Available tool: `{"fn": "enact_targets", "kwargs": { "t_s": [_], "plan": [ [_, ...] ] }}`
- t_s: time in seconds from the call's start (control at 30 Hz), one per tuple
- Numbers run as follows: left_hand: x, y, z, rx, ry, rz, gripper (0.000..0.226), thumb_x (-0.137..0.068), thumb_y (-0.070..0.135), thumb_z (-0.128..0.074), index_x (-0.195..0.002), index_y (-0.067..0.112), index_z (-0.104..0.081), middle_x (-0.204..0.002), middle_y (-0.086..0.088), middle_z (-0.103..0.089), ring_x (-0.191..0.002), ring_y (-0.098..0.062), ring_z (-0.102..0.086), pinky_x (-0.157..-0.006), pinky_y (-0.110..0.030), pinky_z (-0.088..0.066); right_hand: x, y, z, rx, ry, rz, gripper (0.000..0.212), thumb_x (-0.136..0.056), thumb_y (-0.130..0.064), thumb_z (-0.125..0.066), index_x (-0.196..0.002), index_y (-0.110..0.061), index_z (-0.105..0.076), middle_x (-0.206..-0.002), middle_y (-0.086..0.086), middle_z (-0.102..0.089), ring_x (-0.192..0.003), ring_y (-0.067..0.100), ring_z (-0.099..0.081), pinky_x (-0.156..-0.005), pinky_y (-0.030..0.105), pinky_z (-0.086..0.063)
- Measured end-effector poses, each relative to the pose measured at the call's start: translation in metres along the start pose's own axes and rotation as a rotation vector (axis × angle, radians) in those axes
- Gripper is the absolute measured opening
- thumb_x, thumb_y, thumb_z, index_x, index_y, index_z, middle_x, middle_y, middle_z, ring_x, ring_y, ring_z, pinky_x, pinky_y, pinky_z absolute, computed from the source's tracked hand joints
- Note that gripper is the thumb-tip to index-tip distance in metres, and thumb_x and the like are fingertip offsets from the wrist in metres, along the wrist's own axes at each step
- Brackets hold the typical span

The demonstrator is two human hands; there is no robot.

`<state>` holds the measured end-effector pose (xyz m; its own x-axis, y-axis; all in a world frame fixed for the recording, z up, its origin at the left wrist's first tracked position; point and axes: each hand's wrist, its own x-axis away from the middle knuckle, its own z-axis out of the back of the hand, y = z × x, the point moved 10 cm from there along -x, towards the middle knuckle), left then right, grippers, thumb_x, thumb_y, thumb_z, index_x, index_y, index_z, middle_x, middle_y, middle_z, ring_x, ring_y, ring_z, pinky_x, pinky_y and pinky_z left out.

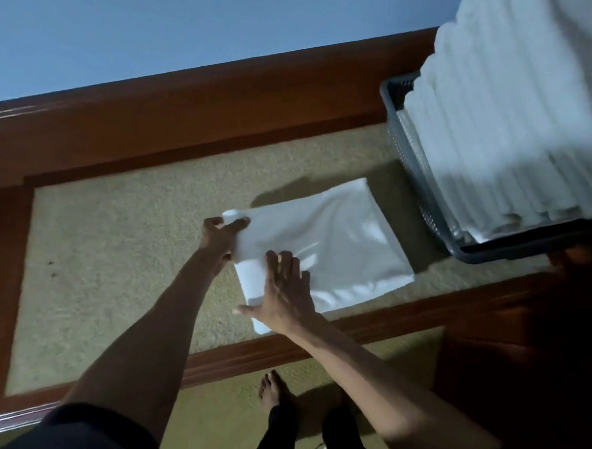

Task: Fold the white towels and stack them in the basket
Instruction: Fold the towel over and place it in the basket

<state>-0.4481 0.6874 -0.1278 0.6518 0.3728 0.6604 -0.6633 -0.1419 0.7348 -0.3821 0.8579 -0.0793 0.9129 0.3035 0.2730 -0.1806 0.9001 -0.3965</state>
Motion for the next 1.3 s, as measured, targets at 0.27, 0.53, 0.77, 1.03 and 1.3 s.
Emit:
{"fn": "enact_targets", "kwargs": {
  "t_s": [0.27,0.53,0.77,1.03,1.3],
  "plan": [
    [0.018,-0.039,0.123,0.294,0.273,-0.012,0.044,-0.088,0.018,-0.077,-0.120,0.011,-0.047,-0.111,-0.011,-0.061,-0.091,-0.025,-0.064,-0.063,-0.038,-0.052,-0.007,-0.077,-0.031,0.294,0.053,0.227,0.067,-0.060,-0.021,-0.081,-0.123,-0.015,-0.059,-0.111,0.009,-0.059,-0.090,0.025,-0.059,-0.067,0.037,-0.047],
    [0.065,-0.078,0.189,-0.280,0.176,-0.114,0.057,-0.089,0.024,-0.079,-0.127,0.014,-0.037,-0.115,-0.023,-0.064,-0.086,-0.034,-0.067,-0.072,-0.048,-0.058,0.023,-0.078,-0.039,0.260,-0.092,0.427,0.078,-0.070,-0.022,-0.076,-0.141,-0.015,-0.044,-0.131,0.011,-0.046,-0.113,0.032,-0.052,-0.083,0.043,-0.045],
    [0.101,-0.058,0.127,-1.140,-0.007,-0.777,0.085,-0.063,0.037,-0.066,-0.145,0.025,-0.047,-0.152,-0.010,-0.039,-0.141,-0.037,-0.036,-0.107,-0.058,-0.042,0.052,-0.059,-0.055,0.321,0.028,0.353,0.087,-0.059,-0.034,-0.094,-0.133,-0.009,-0.055,-0.119,0.019,-0.057,-0.098,0.034,-0.059,-0.081,0.044,-0.050],
    [0.110,-0.073,0.101,-1.370,0.050,-0.811,0.100,-0.065,0.042,-0.094,-0.147,0.030,-0.039,-0.147,-0.015,-0.043,-0.124,-0.043,-0.049,-0.076,-0.063,-0.058,0.071,-0.060,-0.036,0.292,0.161,0.453,0.042,-0.050,0.008,-0.079,-0.085,-0.006,-0.060,-0.075,0.011,-0.054,-0.059,0.025,-0.055,-0.047,0.032,-0.049],
    [0.145,-0.092,0.069,-1.479,0.000,-0.911,0.094,-0.058,0.044,-0.094,-0.140,0.026,-0.051,-0.123,-0.014,-0.058,-0.095,-0.036,-0.061,-0.053,-0.043,-0.055,0.095,-0.011,-0.015,0.350,0.182,0.548,0.038,-0.060,-0.011,-0.071,-0.098,-0.011,-0.063,-0.089,0.006,-0.057,-0.071,0.025,-0.061,-0.065,0.037,-0.047]
  ]
}}
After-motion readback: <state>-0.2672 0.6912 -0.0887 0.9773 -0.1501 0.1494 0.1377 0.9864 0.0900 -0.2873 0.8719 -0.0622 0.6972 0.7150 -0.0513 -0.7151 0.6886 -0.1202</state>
